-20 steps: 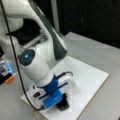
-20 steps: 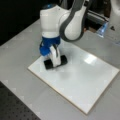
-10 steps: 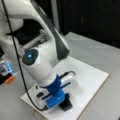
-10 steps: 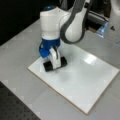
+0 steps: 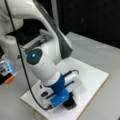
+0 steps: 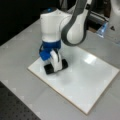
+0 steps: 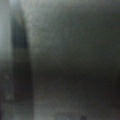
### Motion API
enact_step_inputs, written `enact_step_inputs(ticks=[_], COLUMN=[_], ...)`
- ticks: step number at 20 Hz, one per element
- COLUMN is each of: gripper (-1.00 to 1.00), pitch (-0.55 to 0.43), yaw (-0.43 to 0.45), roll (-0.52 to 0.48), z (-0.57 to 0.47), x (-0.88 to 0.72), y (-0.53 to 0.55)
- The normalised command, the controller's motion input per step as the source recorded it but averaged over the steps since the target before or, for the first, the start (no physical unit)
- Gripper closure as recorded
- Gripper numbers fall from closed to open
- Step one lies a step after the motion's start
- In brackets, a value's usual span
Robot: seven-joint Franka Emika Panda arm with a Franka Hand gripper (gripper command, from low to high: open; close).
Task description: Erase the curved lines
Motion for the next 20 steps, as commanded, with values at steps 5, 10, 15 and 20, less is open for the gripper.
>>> enact_step_inputs(ticks=[5, 10, 15, 20], gripper=[1.0, 1.0, 1.0, 1.0], pitch=[0.142, 0.133, 0.129, 0.143], yaw=[-0.118, -0.126, -0.118, -0.142], roll=[0.357, 0.349, 0.321, 0.277], z=[-0.62, -0.64, -0.66, -0.62], x=[0.83, 0.86, 0.88, 0.82], y=[-0.15, -0.13, -0.12, -0.17])
